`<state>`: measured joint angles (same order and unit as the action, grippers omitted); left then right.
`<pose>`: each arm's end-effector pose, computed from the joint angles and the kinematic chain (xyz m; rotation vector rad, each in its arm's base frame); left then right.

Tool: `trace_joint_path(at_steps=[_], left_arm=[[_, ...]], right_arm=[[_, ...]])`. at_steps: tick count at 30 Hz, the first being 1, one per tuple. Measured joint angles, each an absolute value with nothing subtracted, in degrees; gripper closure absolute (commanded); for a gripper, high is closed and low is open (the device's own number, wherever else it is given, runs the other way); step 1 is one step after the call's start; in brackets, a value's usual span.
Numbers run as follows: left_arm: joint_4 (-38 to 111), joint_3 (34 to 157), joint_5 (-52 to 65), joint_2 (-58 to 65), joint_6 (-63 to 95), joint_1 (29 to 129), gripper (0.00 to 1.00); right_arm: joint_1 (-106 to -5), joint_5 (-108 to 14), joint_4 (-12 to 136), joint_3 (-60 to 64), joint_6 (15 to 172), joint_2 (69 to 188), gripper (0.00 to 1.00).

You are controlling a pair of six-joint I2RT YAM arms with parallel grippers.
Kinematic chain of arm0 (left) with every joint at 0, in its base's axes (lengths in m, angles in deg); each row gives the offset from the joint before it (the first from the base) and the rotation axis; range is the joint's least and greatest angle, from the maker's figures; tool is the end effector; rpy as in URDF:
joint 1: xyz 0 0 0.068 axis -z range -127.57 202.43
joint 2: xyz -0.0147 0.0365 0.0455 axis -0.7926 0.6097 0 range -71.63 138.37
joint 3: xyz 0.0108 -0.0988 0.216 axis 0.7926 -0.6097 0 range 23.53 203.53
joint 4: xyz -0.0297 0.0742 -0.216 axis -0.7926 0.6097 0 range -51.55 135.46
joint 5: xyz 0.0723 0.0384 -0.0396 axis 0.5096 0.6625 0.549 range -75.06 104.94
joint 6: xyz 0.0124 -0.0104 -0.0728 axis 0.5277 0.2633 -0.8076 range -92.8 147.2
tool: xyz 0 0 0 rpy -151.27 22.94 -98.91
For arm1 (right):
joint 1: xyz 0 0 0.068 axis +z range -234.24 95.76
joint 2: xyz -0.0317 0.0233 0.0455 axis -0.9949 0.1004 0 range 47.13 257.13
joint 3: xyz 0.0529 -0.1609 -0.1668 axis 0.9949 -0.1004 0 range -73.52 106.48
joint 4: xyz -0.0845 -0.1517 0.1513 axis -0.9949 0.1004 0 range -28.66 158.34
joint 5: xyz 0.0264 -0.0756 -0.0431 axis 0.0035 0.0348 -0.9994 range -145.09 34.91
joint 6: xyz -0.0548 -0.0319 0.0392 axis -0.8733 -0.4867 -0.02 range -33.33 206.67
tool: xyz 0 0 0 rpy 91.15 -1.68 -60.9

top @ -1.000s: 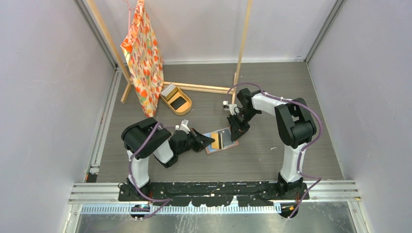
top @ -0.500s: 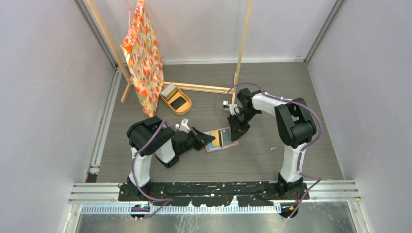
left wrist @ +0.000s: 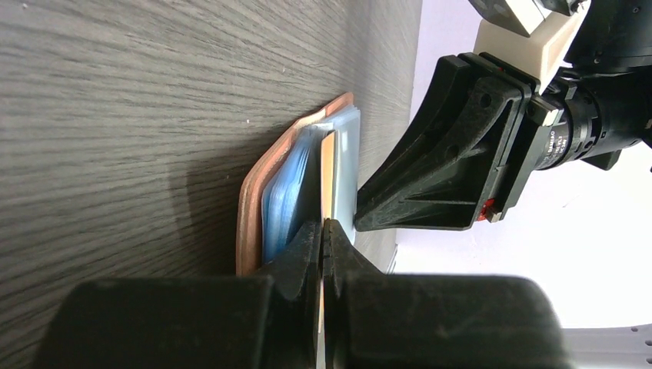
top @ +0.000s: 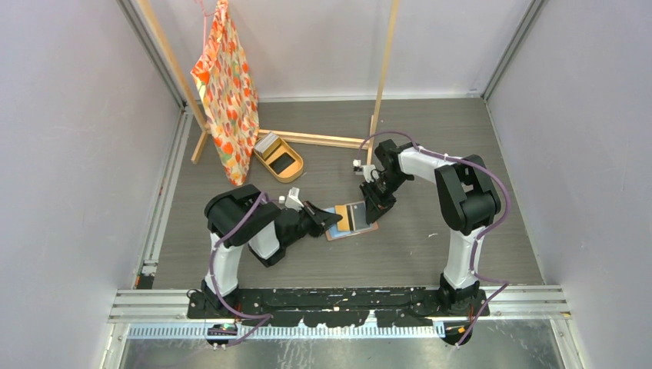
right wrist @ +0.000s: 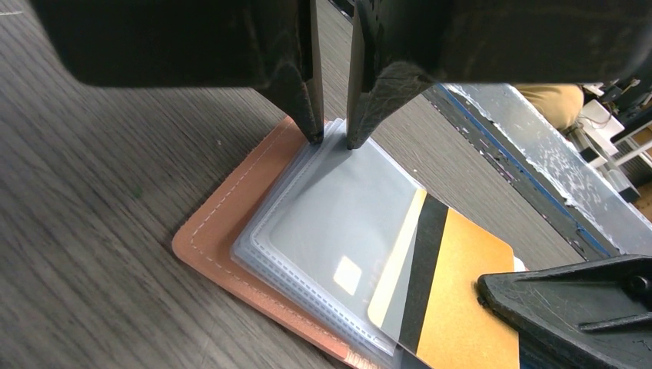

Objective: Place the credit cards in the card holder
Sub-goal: Insert the credit card into the card holder.

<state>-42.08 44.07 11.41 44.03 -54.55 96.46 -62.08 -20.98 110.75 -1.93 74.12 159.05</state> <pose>0.2069 -0.2054 0.0683 -0.6451 2.0465 -1.5066 0.2698 0.1478 0.1077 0.8856 -2.8261 -0.9058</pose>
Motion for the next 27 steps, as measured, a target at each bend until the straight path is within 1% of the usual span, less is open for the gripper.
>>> trace_joint_path(at_steps=[18, 22, 25, 27], left_arm=[[-38.21, 46.49, 16.52, 42.81, -50.79, 100.24, 0.99], [-37.99, 47.72, 17.75, 43.75, -51.36, 101.38, 0.94], [-37.77, 47.83, 18.16, 44.01, -51.84, 101.62, 0.82], [-37.55, 47.83, 18.29, 43.96, -51.97, 101.66, 0.77]], right_arm=[[-62.06, -21.15, 110.90, -1.93, 74.12, 159.05, 0.78], [-62.06, -21.24, 110.93, -1.93, 74.12, 159.05, 0.78], [-62.06, -21.26, 110.95, -1.93, 74.12, 159.05, 0.77], [-62.06, -21.22, 110.95, -1.91, 74.12, 159.05, 0.77]])
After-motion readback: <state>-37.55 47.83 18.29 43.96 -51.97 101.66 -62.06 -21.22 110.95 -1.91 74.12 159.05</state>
